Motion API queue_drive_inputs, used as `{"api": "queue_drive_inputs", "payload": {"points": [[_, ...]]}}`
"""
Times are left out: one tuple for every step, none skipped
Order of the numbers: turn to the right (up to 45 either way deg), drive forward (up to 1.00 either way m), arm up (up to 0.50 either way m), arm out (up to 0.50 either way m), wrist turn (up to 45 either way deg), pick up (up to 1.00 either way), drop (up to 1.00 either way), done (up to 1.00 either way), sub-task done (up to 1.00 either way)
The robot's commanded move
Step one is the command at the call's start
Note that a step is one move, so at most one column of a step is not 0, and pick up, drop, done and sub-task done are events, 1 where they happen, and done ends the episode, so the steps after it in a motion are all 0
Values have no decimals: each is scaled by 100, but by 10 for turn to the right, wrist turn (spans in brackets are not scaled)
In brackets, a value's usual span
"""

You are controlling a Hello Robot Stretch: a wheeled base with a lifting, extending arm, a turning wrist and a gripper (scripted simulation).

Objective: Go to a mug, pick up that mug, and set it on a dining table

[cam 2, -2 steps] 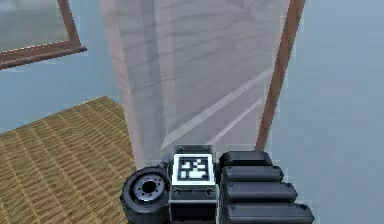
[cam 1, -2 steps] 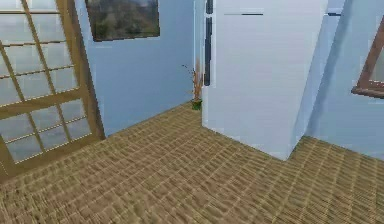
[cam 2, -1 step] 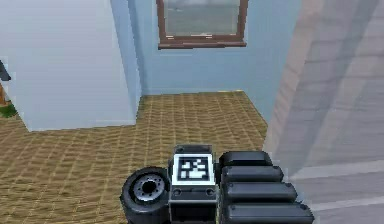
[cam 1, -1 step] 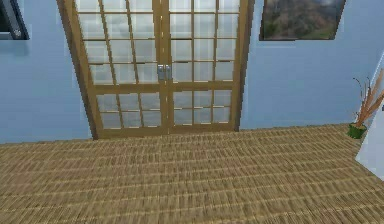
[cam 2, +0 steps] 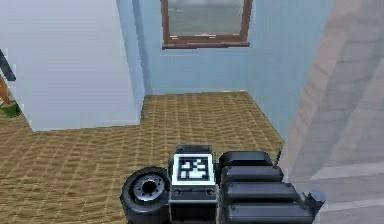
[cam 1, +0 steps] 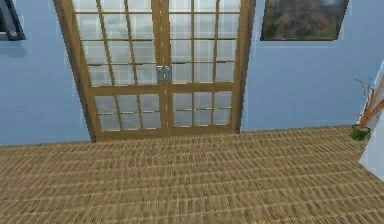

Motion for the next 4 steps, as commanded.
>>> {"api": "queue_drive_inputs", "payload": {"points": [[450, 0, 0, 0, 0, 0, 0, 0, 0], [450, 0, 0, 0, 0, 0, 0, 0, 0], [90, 0, 0, 0, 0, 0, 0, 0, 0], [0, 75, 0, 0, 0, 0, 0, 0, 0]]}}
